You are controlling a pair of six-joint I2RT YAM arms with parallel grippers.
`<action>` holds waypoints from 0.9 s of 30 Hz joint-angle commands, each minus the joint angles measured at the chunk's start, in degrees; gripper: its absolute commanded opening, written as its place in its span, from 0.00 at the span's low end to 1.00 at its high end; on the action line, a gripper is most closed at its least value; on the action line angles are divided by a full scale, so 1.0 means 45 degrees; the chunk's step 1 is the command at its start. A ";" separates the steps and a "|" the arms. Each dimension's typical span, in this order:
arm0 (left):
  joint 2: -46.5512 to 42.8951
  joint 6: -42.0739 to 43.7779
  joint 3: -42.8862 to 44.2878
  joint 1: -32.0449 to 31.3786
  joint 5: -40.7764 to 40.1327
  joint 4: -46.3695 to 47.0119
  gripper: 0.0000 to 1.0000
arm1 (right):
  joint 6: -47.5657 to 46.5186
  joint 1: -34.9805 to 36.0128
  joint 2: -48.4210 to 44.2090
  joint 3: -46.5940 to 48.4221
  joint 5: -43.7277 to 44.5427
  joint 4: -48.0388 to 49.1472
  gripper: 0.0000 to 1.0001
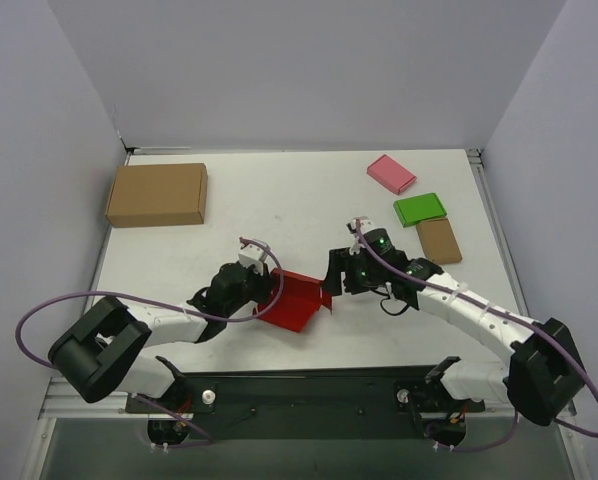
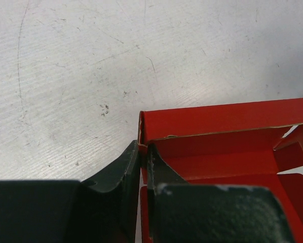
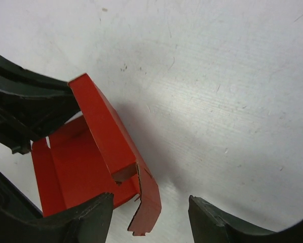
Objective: Fold the paper box
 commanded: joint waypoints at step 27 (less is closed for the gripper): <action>-0.0979 -0.0131 -0.0437 -0.0001 0.0124 0.0122 0.08 | 0.0007 0.0096 0.0615 -0.2553 -0.3275 0.5757 0.39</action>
